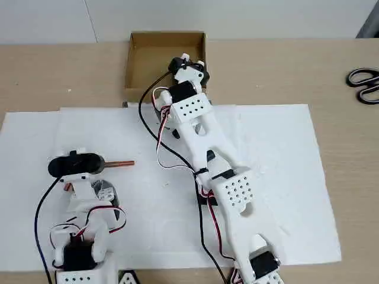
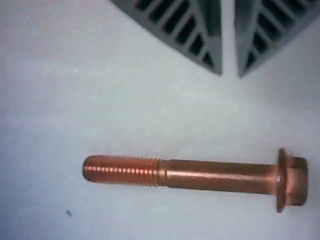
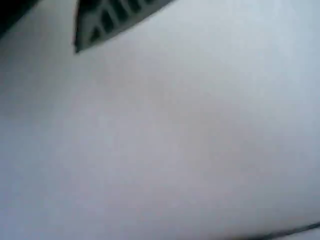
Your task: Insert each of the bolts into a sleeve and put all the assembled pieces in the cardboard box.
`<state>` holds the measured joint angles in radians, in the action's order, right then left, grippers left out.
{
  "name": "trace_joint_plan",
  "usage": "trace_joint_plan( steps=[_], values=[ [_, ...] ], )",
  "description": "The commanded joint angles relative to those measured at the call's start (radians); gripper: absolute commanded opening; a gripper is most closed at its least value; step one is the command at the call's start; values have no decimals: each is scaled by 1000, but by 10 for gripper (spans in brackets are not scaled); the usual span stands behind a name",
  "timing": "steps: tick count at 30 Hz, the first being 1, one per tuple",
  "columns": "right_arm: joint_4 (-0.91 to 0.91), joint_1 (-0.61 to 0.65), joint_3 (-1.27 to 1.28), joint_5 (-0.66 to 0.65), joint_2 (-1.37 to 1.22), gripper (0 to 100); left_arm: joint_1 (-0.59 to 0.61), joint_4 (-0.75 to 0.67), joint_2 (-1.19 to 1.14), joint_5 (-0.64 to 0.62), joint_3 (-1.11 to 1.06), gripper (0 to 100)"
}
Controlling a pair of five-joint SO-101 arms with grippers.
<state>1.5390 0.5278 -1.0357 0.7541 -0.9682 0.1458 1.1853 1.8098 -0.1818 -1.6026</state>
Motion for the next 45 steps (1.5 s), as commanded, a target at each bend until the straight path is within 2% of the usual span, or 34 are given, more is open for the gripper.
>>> trace_joint_plan(
  steps=[1, 3, 9, 12, 21, 25, 33, 37, 45],
  values=[
    [-16, -4, -3, 11, -1, 255, 0, -12, 9, 2, 7, 6],
    [-16, -8, -3, 11, -10, 241, 0, -12, 9, 2, 7, 6],
    [-61, -36, -3, 11, -18, 105, 0, -12, 9, 2, 7, 6],
    [-74, -41, -3, 5, -16, 69, 0, -12, 9, 2, 7, 6],
    [-44, -38, -12, 5, -2, 63, 0, -14, 9, 2, 7, 6],
    [19, -36, -71, 2, 36, 0, 0, -14, 9, 2, 7, 6],
    [179, -39, -190, -38, 107, 2, 9, -29, 9, 0, 16, 6],
    [193, -64, -189, -112, 127, 2, 11, -29, 9, -8, 93, 6],
    [196, -96, -189, -117, 130, 2, 157, 37, -78, -28, 348, 6]
  ],
)
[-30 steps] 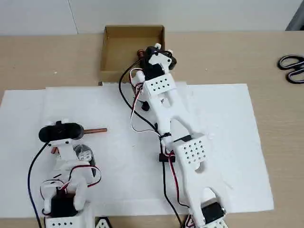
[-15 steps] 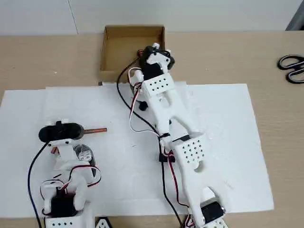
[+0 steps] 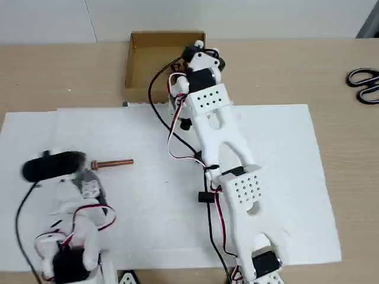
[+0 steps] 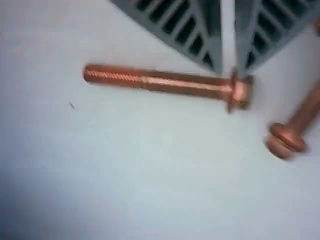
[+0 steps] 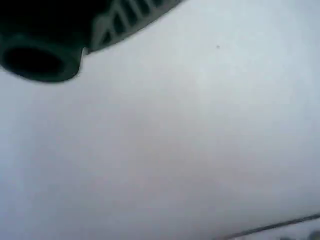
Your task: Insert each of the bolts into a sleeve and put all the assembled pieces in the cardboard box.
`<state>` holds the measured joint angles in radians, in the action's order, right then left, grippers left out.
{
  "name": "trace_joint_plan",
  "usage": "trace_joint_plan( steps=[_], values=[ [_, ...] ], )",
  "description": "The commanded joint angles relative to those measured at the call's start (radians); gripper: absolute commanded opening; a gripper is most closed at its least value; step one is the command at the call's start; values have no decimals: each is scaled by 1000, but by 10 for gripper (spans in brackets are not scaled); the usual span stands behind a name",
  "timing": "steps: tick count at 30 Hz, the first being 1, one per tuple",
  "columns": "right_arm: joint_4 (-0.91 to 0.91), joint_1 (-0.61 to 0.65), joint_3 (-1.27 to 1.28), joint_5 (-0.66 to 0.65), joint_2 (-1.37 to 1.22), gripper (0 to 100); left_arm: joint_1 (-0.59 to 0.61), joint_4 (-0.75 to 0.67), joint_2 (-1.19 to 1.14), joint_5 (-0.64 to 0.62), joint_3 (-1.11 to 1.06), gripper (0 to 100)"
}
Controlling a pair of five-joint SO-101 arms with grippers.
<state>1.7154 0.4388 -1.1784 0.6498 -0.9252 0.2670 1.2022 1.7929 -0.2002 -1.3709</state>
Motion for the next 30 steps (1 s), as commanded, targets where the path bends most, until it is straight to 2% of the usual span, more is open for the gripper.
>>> trace_joint_plan(
  steps=[1, 6, 12, 17, 23, 30],
  values=[
    [19, -5, -46, -12, 87, 2, 46, 21, -95, -11, 160, 6],
    [21, -5, -46, -11, 82, 2, 57, 64, -333, -94, 427, 6],
    [25, -27, 11, -14, 88, 2, 55, 270, -635, -135, 753, 6],
    [30, -105, 48, -21, 111, 2, 55, 430, -844, -126, 961, 7],
    [30, -179, 184, -229, 292, 2, 57, 489, -1036, 54, 1055, 7],
    [28, -285, 595, -468, 553, 2, 71, 489, -1270, 84, 1109, 7]
  ],
)
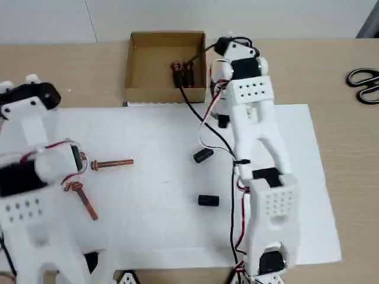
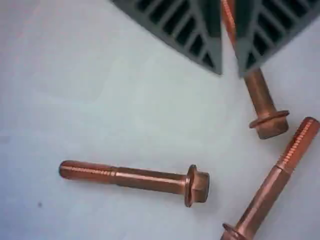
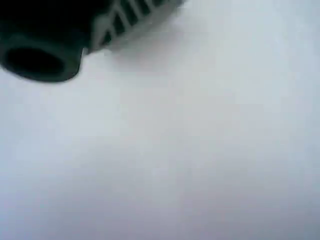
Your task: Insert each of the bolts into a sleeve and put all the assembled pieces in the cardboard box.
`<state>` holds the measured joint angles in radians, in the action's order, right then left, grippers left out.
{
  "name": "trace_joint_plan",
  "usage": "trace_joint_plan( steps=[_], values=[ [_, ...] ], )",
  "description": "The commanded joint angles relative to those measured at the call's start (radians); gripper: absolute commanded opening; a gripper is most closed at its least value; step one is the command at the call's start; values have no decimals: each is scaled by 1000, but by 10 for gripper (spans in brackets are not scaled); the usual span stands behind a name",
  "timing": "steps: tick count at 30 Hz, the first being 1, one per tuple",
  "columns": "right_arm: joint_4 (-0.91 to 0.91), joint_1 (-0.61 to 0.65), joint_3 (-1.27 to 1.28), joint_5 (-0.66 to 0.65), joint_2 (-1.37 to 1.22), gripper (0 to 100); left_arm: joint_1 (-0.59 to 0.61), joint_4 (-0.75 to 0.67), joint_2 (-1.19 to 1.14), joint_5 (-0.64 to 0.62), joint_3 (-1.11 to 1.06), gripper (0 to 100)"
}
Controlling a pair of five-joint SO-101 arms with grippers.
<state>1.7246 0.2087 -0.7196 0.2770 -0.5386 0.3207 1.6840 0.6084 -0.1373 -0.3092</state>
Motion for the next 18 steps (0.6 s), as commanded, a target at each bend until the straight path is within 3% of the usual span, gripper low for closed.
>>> trace_joint_plan(
  steps=[1, 4, 9, 18],
  values=[
    [18, -71, 198, -138, 213, 2, 35, 8, -127, 57, 48, 7],
    [16, -107, 365, -281, 344, 2, 103, 8, -244, 193, 59, 7],
    [13, -154, 591, -463, 510, 2, 178, 12, -402, 281, 122, 7],
    [-41, -182, 827, -496, 682, 4, 178, 61, -589, 522, 208, 11]
  ],
)
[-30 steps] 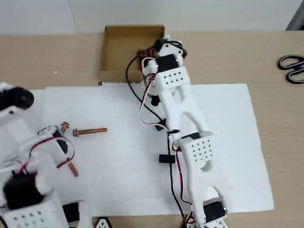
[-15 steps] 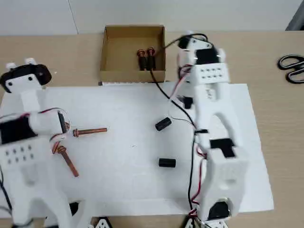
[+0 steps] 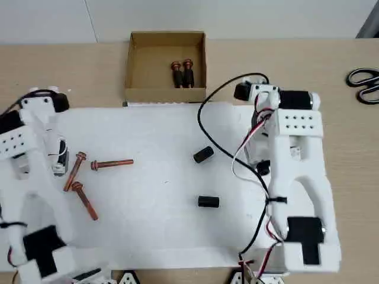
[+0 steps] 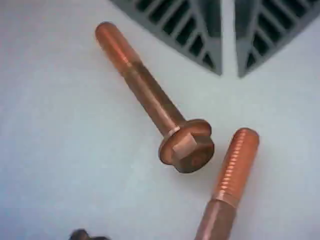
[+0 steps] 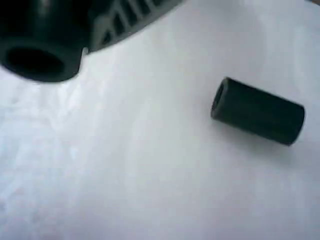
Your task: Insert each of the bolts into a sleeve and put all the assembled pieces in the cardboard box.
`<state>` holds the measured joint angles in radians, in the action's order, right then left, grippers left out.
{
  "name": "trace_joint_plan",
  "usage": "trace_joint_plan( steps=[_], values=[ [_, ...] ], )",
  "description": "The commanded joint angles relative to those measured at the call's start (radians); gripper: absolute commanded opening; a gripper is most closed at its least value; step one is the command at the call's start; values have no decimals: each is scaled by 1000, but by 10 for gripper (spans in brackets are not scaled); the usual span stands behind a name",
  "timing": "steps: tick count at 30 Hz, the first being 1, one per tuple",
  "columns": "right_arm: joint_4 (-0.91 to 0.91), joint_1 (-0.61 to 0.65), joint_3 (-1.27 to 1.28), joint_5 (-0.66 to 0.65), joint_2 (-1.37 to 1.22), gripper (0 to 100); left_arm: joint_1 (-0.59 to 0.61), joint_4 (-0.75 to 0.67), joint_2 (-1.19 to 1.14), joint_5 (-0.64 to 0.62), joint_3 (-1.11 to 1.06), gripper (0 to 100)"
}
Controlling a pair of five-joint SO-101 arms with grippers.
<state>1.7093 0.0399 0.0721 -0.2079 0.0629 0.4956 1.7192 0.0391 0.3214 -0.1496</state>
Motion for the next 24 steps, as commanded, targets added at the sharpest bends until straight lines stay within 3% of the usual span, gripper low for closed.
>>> trace_joint_plan(
  steps=[1, 13, 24],
  values=[
    [-30, -13, 55, -11, 94, 4, 3, 26, -29, 81, 48, 12],
    [-76, -13, 258, -12, 216, 5, 2, -32, -75, 210, 110, 70],
    [-114, -10, 305, -12, 217, 5, -74, -138, -206, 215, 114, 101]
  ],
)
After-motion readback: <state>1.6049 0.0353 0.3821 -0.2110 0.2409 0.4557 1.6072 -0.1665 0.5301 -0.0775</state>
